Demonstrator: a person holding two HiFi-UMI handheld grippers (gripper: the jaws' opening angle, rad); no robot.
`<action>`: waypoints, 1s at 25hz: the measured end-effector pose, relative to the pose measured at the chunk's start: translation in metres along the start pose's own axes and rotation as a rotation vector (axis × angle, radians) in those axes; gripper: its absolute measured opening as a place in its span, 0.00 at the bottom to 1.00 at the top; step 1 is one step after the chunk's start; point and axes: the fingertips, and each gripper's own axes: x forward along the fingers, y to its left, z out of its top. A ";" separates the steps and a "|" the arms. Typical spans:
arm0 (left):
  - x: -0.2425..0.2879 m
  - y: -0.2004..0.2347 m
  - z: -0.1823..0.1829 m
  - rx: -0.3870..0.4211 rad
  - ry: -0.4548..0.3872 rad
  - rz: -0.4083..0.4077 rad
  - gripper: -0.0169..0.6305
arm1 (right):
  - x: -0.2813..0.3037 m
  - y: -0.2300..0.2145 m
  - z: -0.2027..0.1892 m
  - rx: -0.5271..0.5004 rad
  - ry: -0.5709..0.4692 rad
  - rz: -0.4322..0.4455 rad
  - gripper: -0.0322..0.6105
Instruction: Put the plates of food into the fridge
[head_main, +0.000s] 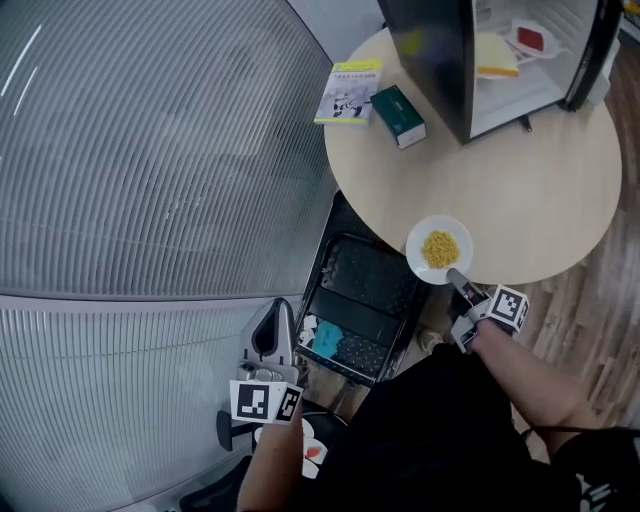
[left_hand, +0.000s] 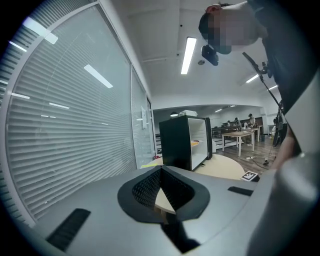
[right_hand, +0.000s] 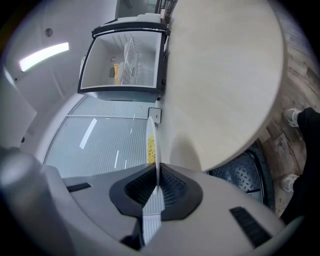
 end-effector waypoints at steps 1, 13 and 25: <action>0.005 -0.005 0.004 0.002 -0.007 -0.012 0.03 | -0.002 0.005 0.006 0.001 -0.006 0.009 0.08; 0.099 -0.063 0.056 0.010 -0.073 -0.116 0.03 | -0.027 0.058 0.116 0.034 -0.115 -0.012 0.08; 0.203 -0.120 0.103 0.002 -0.109 -0.158 0.03 | -0.041 0.068 0.240 0.013 -0.144 -0.051 0.08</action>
